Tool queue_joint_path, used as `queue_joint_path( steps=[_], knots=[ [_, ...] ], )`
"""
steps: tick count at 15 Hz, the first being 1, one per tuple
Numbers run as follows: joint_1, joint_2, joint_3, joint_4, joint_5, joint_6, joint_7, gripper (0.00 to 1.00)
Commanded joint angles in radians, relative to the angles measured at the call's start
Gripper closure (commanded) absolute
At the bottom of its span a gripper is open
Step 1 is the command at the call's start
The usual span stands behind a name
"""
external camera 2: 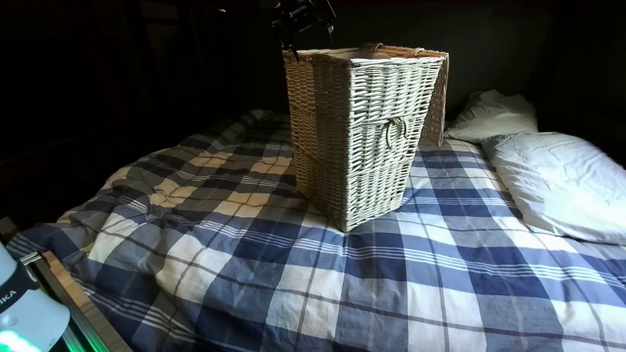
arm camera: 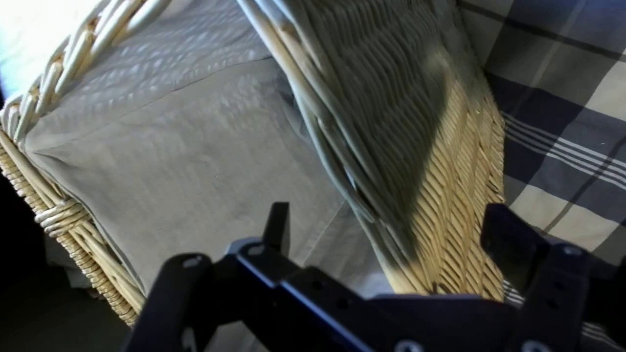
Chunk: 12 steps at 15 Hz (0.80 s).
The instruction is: Move the basket forward
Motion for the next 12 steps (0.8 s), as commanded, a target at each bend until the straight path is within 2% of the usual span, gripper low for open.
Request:
queue_joint_path(
  steps=[1,4,7,11,12],
  knots=[
    [-0.027,0.022,0.008,0.006,0.032,0.040,-0.145,0.00],
    [-0.043,0.037,0.009,0.010,0.074,0.067,-0.293,0.00],
    [-0.058,0.055,0.010,0.025,0.111,0.021,-0.417,0.00],
    [-0.074,0.092,0.008,0.049,0.107,-0.009,-0.492,0.00],
    [-0.079,0.098,0.009,0.056,0.110,-0.018,-0.507,0.05]
  ],
)
